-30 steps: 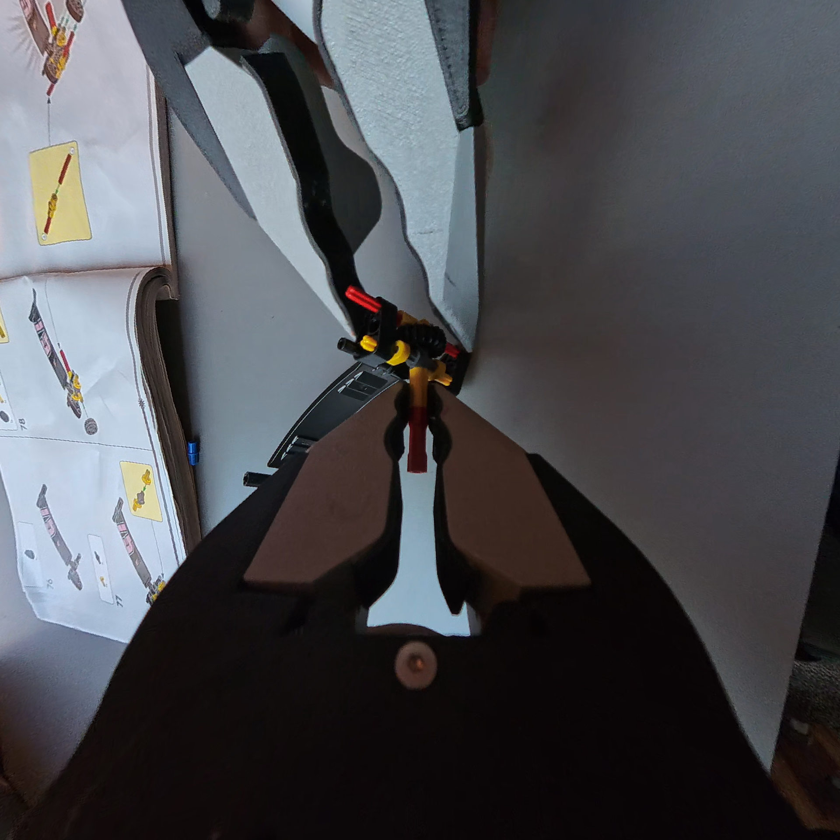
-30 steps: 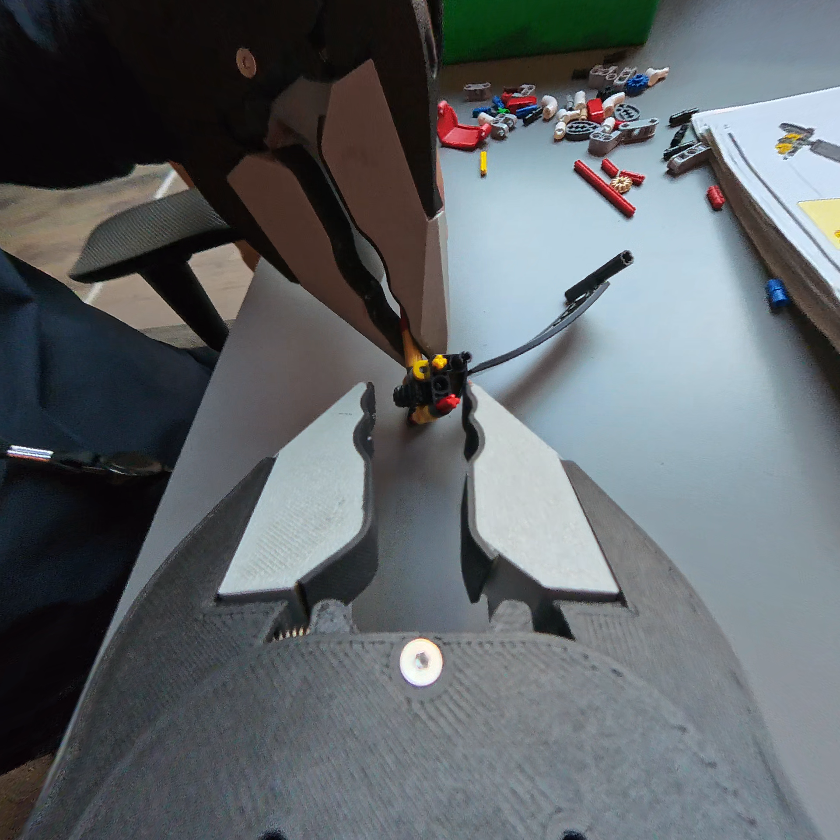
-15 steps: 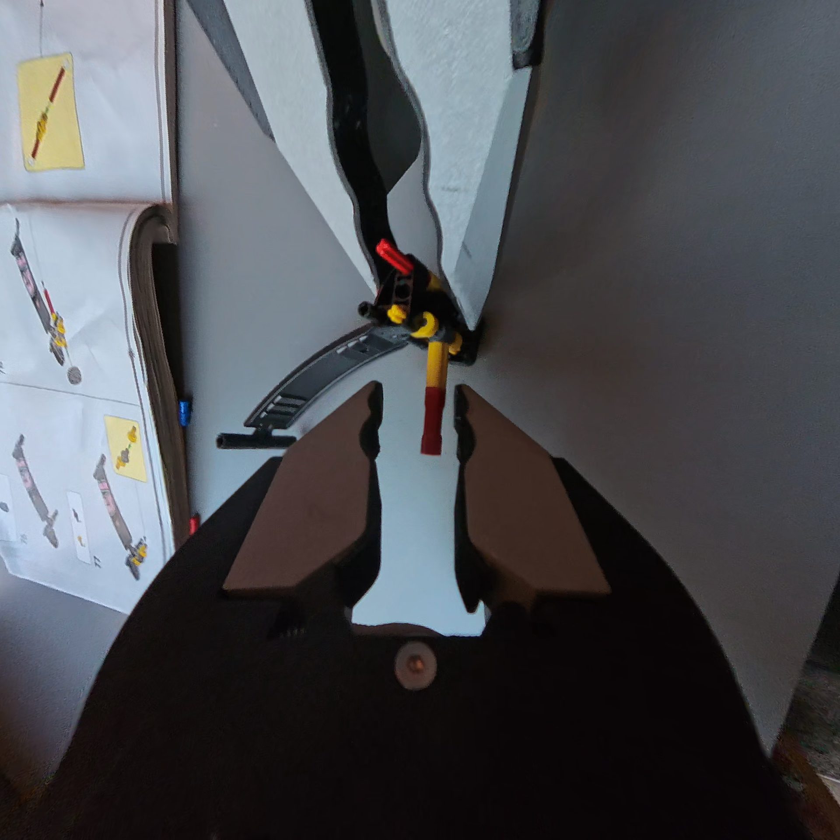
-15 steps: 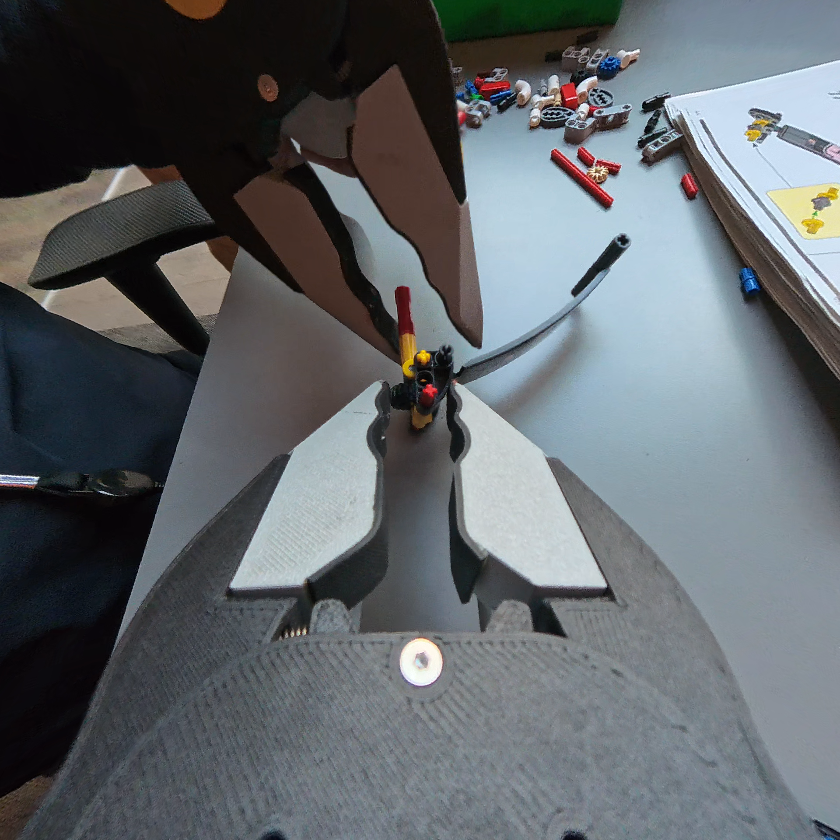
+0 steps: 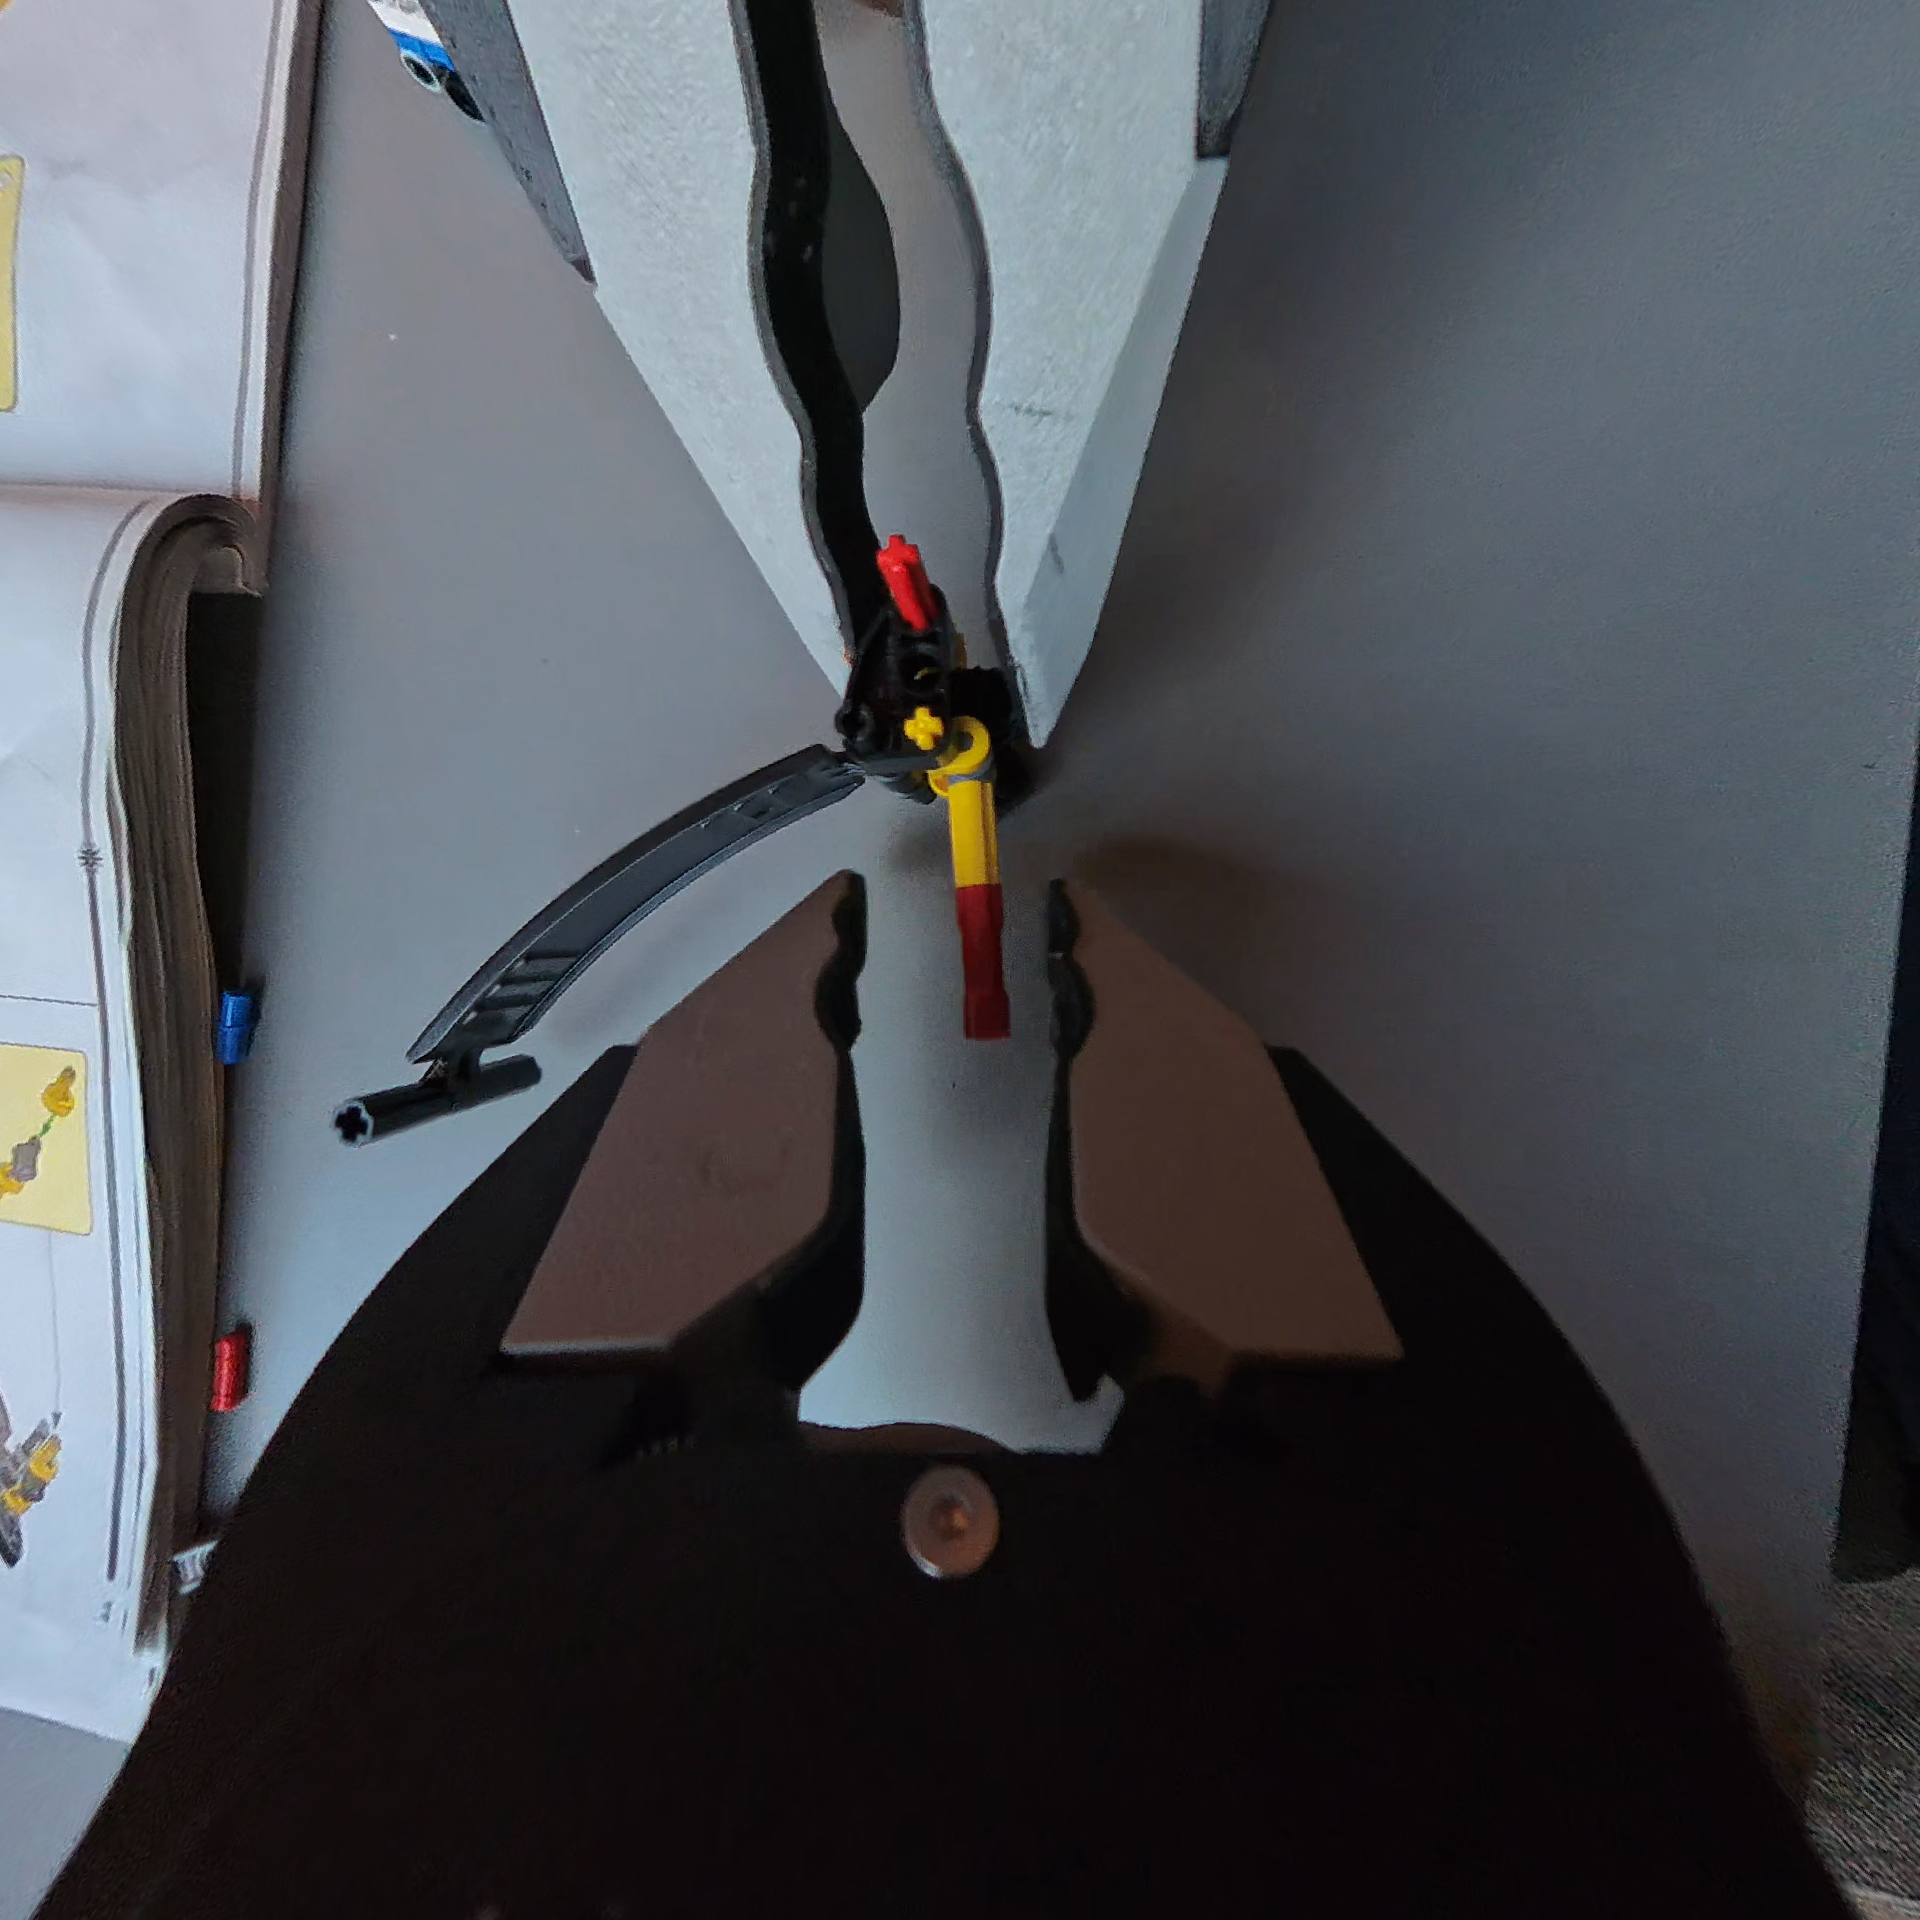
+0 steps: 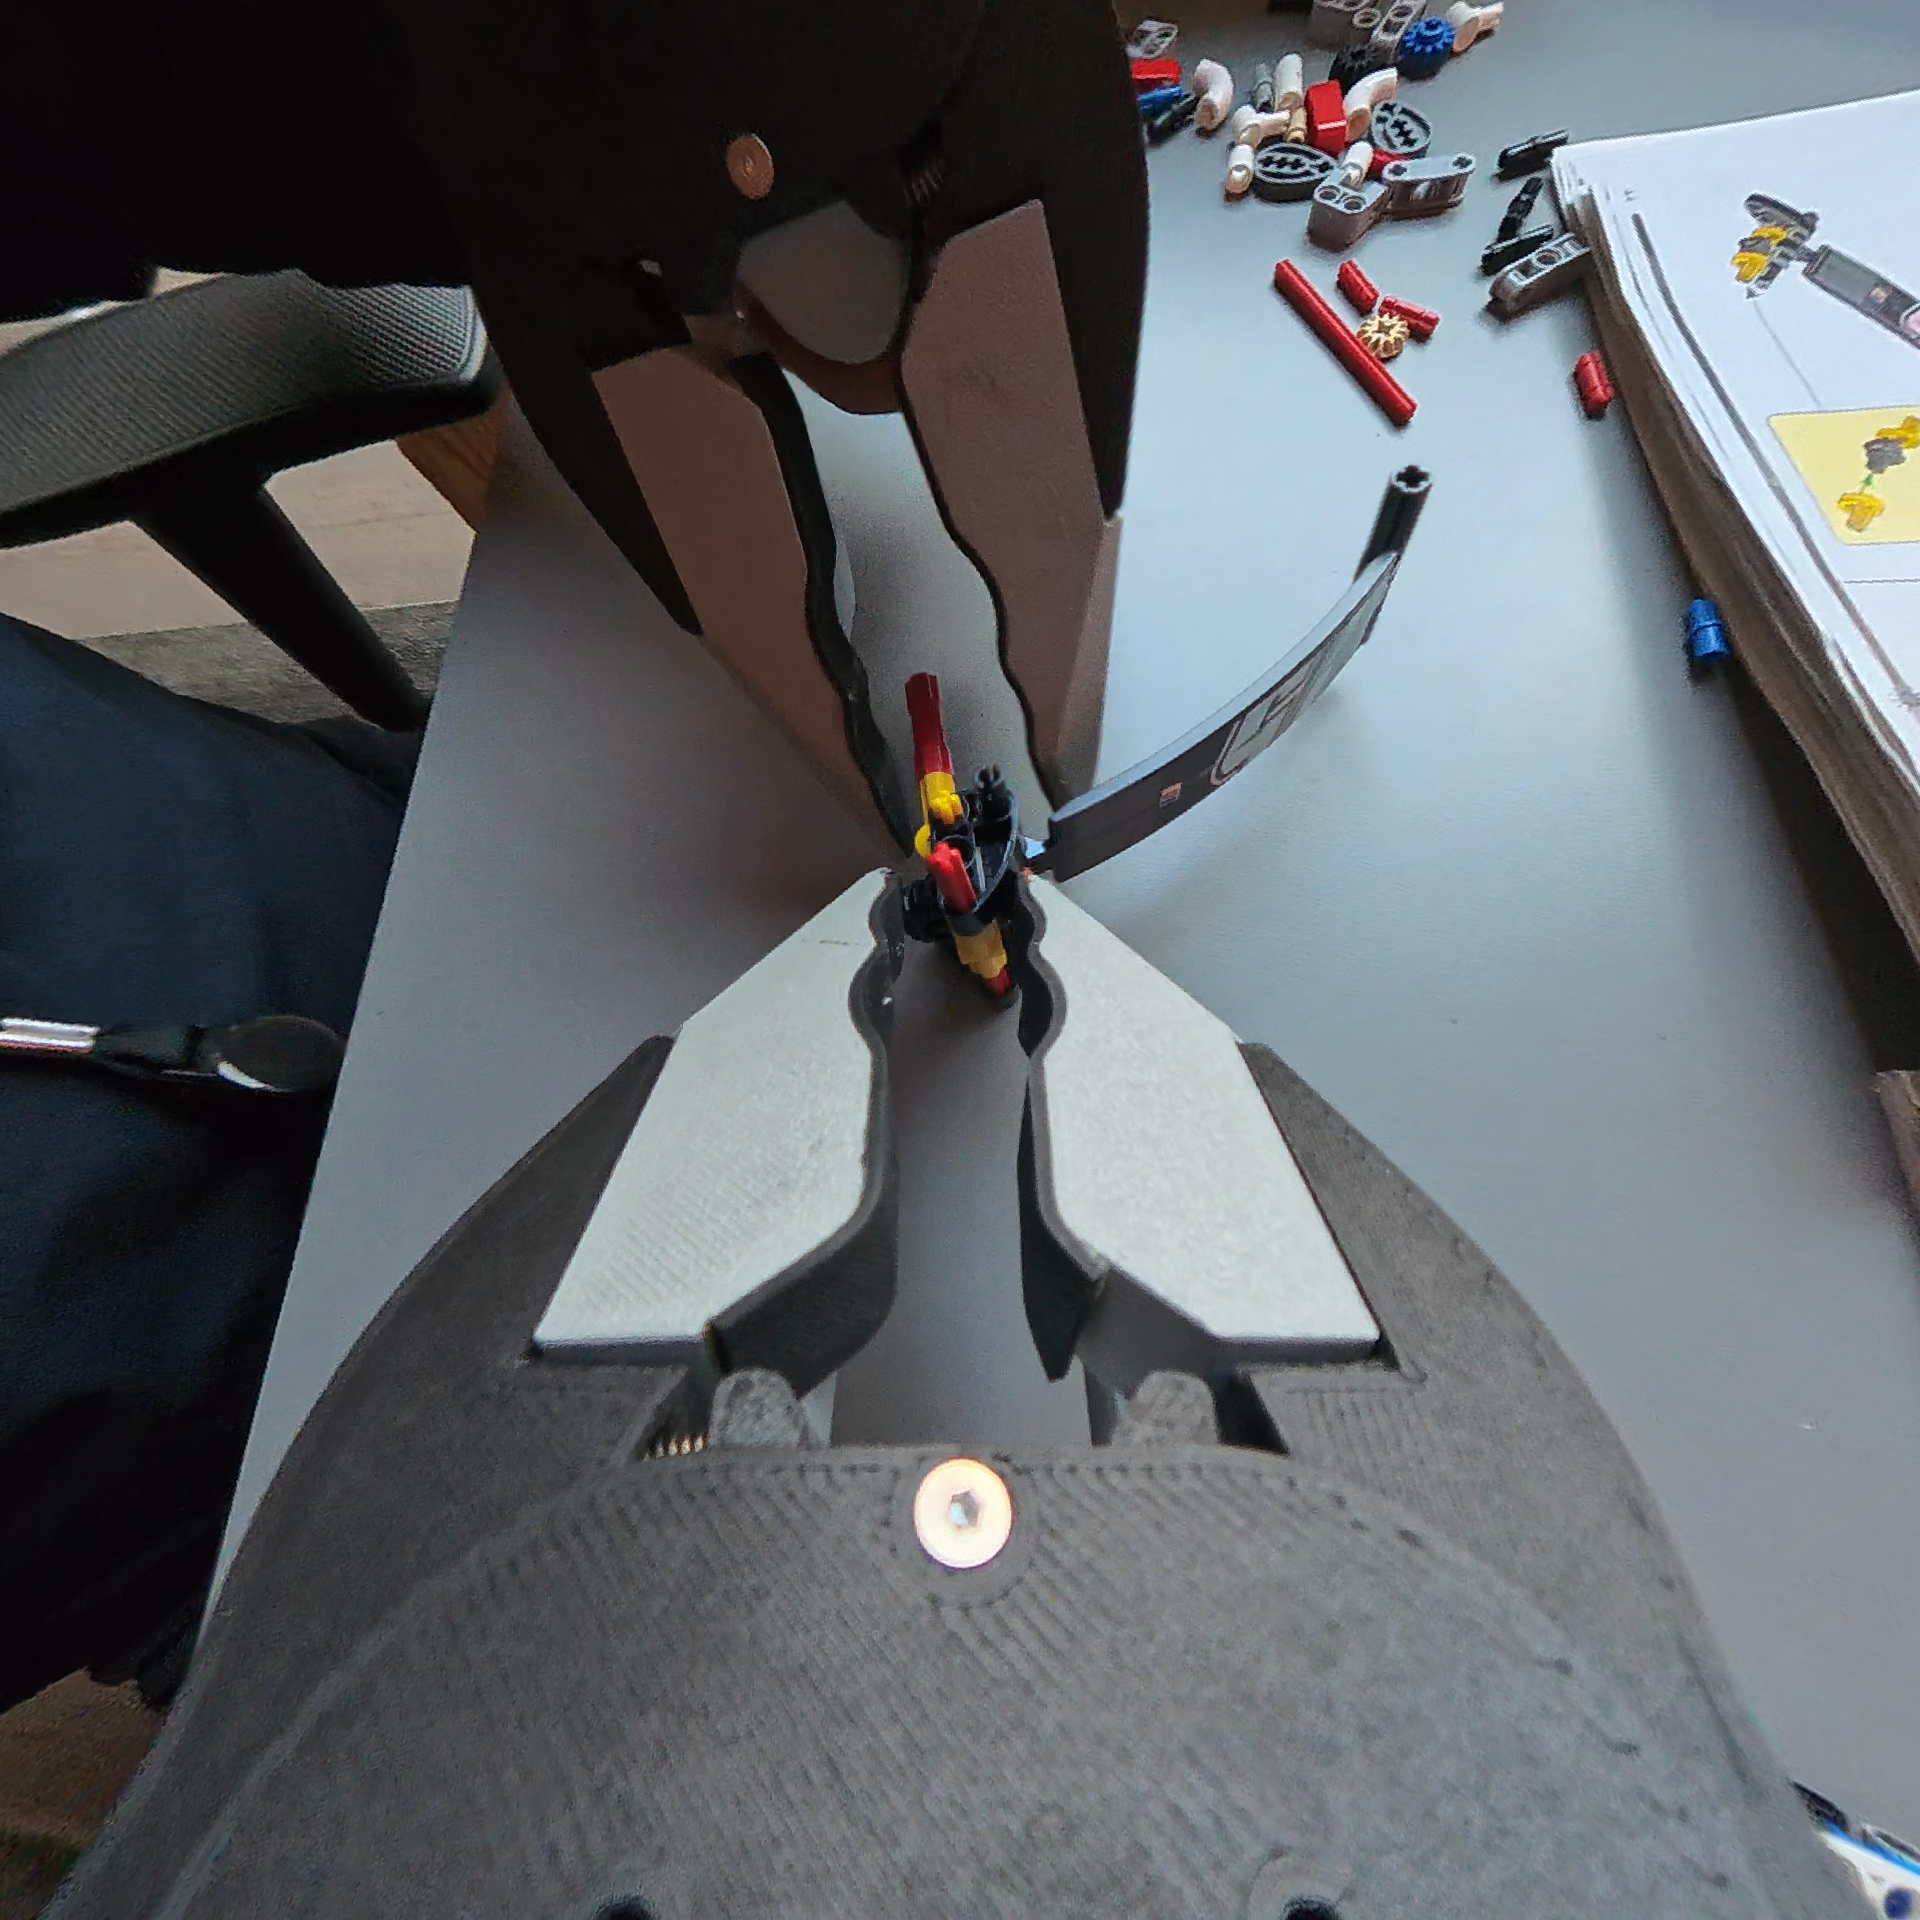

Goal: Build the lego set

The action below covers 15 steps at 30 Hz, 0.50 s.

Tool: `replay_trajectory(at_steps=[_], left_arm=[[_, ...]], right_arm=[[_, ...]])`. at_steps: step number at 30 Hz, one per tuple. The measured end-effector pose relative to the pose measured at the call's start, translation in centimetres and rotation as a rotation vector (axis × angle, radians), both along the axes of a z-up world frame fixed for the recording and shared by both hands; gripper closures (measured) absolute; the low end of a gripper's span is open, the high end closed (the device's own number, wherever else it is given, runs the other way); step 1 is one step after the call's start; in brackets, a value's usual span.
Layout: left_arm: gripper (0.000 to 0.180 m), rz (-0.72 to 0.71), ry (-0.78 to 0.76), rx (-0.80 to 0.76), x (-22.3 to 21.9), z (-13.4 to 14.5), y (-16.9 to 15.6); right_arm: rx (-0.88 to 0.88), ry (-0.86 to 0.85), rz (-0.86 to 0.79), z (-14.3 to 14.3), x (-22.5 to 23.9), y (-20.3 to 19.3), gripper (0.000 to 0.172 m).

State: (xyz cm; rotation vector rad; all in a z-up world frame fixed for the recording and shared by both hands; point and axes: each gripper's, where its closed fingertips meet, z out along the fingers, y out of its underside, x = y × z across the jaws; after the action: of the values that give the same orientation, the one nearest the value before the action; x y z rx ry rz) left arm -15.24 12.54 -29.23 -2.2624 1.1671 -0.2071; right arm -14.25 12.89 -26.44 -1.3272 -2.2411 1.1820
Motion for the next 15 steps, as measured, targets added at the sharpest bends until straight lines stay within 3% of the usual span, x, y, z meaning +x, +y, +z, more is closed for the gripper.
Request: replay_trajectory(at_steps=[7, 15], left_arm=[[0.157, -0.094, -0.042, 0.021, 1.7, -0.4, -0.1], [0.146, -0.119, -0.144, 0.031, 1.7, -0.3, -0.1]], right_arm=[[-0.092, -0.017, 0.076, 0.0, 0.3, -0.3, 0.154], [-0.144, 0.029, 0.155, 0.1, 0.5, -0.4, 0.154]])
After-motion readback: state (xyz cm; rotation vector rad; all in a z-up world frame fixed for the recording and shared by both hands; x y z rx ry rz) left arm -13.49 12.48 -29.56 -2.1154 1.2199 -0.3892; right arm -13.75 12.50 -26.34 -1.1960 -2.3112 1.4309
